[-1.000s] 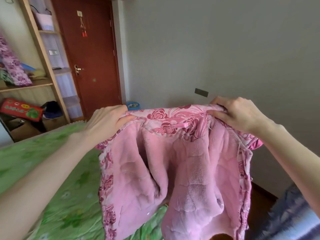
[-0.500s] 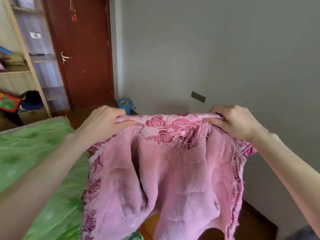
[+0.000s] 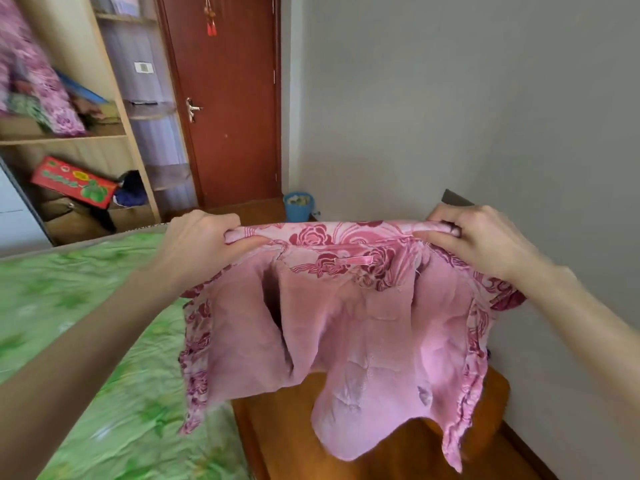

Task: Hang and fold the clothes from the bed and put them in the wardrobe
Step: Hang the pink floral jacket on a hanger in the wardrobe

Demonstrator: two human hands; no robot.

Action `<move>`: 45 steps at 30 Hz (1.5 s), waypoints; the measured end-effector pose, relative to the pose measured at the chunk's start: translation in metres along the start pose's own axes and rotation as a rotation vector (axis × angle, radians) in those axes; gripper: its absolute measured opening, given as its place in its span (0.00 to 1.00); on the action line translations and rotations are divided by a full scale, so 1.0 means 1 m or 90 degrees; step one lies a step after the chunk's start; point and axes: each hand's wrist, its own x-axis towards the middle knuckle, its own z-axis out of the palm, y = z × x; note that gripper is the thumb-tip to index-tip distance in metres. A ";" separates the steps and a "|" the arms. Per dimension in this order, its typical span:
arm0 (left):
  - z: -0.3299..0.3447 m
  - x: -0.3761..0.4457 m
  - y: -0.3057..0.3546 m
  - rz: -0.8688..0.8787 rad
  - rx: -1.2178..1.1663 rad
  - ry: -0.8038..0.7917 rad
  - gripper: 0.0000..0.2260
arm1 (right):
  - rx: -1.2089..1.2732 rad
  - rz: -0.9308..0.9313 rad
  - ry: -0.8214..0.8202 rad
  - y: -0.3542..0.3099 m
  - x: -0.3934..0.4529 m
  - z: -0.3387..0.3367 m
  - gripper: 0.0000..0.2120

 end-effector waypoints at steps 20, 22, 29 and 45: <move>0.074 0.105 0.028 -0.147 0.194 0.021 0.22 | 0.215 -0.134 -0.040 0.180 0.206 0.117 0.18; 0.075 0.107 0.023 -0.148 0.214 0.026 0.26 | 0.219 -0.148 -0.034 0.179 0.221 0.122 0.17; 0.085 0.113 -0.013 -0.190 0.234 0.001 0.24 | 0.202 -0.162 -0.014 0.165 0.272 0.143 0.14; 0.114 0.197 -0.213 -0.140 0.206 0.043 0.26 | 0.191 -0.113 0.093 0.109 0.474 0.216 0.14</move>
